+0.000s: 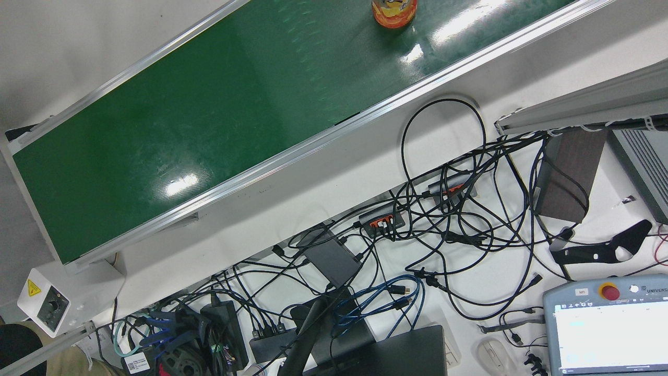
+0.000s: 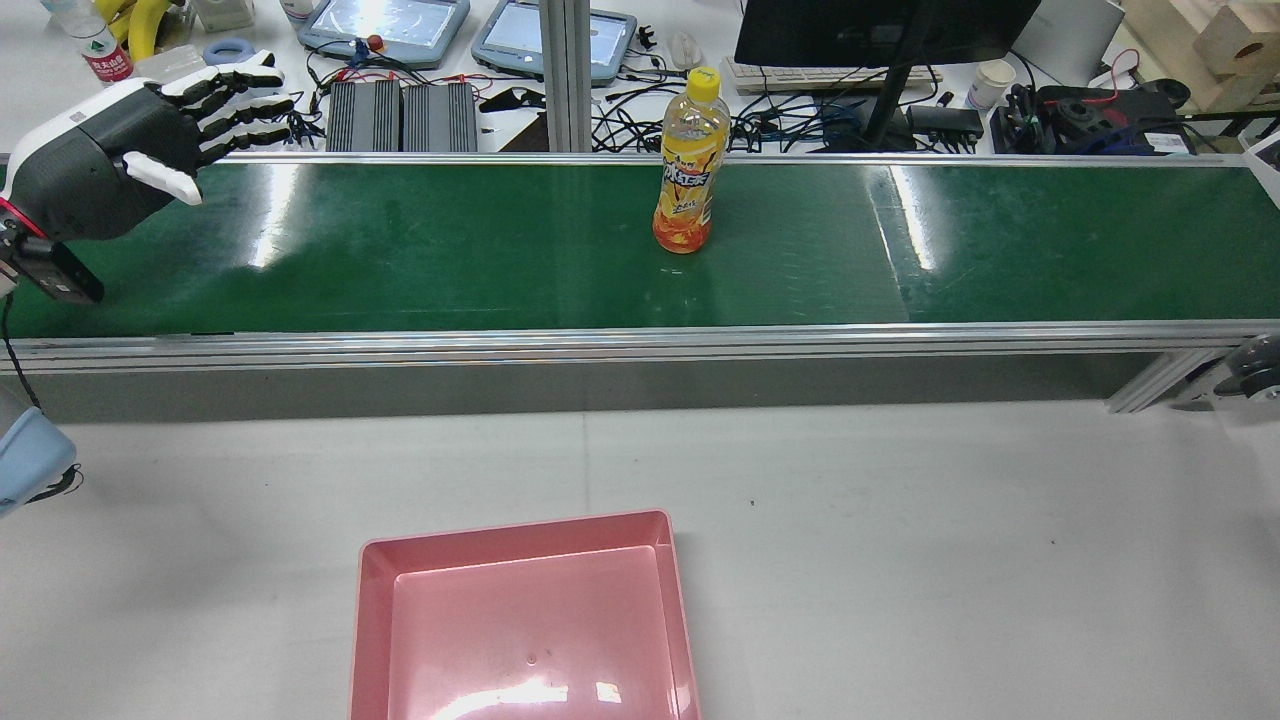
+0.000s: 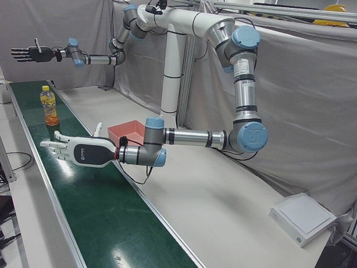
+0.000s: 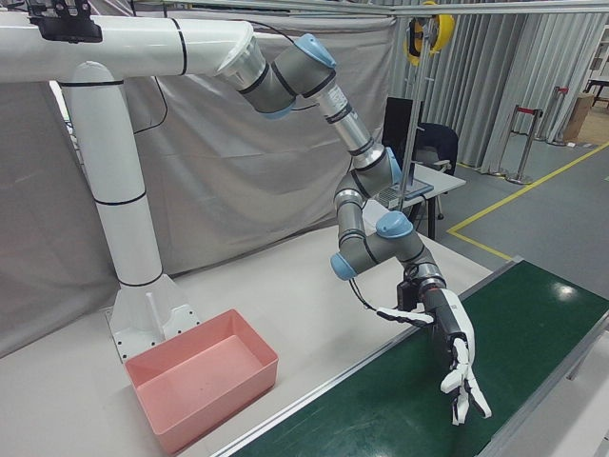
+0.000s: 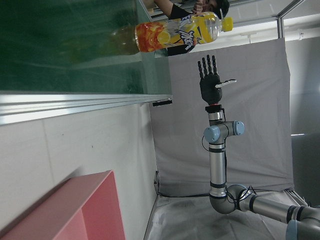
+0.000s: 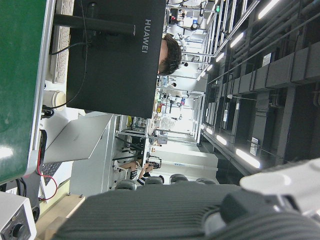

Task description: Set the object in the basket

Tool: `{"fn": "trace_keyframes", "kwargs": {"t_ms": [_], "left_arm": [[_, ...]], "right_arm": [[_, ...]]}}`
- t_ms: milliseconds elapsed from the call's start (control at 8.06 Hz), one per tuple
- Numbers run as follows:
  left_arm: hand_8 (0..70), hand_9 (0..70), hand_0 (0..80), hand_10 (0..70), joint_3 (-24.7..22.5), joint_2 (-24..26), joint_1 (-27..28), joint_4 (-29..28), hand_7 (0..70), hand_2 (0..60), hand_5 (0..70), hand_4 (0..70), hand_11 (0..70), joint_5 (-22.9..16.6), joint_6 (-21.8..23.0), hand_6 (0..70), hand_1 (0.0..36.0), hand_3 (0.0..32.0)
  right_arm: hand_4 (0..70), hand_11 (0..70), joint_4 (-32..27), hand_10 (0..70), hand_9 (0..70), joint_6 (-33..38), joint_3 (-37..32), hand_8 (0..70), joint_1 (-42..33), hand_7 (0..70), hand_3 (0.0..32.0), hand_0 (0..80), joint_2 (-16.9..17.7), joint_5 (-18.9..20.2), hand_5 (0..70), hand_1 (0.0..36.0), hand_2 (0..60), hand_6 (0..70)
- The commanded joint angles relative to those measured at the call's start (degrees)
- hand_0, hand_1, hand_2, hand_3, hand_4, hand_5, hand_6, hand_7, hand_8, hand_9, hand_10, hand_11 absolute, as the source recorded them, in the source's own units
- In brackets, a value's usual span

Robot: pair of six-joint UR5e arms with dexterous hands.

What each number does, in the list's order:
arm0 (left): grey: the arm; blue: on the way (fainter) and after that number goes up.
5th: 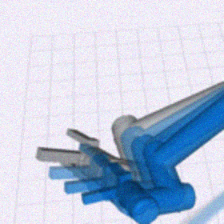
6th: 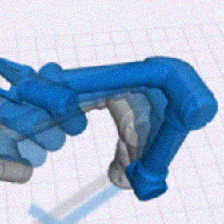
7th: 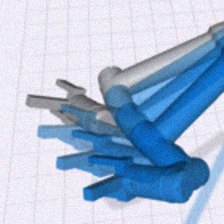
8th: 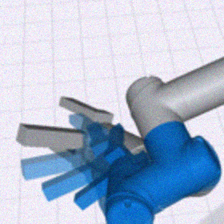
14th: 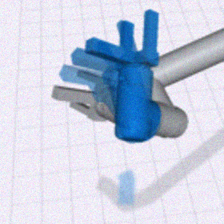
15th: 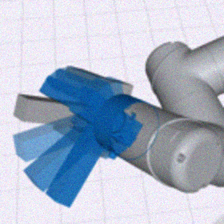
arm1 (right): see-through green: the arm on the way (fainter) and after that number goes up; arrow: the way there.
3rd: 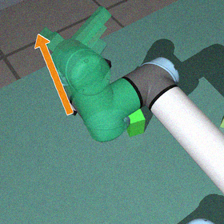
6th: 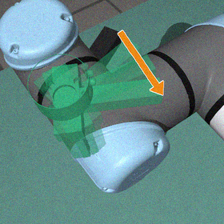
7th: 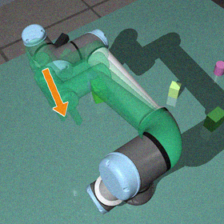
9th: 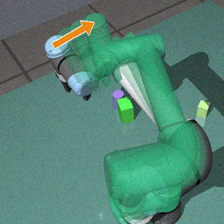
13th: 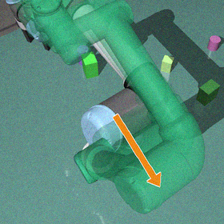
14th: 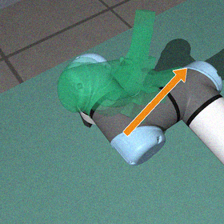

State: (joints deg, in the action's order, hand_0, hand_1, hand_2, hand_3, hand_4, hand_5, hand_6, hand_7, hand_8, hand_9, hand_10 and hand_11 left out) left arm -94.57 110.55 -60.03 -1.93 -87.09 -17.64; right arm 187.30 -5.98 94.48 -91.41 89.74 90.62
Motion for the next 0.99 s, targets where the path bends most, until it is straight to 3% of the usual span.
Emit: {"fn": "trace_keyframes", "kwargs": {"t_ms": [0,868], "left_arm": [[11.4,12.1,51.7,9.6,0.0,0.0,0.0,0.0,1.6,0.0,25.0,14.7,15.2,0.0,0.0,2.7,9.4,5.8],[11.7,12.3,51.1,9.5,0.0,0.0,0.0,0.0,1.7,0.0,25.6,14.5,15.0,0.0,0.1,2.5,8.9,5.2]], "right_arm": [[0.0,0.0,0.0,0.0,0.0,0.0,0.0,0.0,0.0,0.0,0.0,0.0,0.0,0.0,0.0,0.0,0.0,0.0],[0.0,0.0,0.0,0.0,0.0,0.0,0.0,0.0,0.0,0.0,0.0,0.0,0.0,0.0,0.0,0.0,0.0,0.0]]}}
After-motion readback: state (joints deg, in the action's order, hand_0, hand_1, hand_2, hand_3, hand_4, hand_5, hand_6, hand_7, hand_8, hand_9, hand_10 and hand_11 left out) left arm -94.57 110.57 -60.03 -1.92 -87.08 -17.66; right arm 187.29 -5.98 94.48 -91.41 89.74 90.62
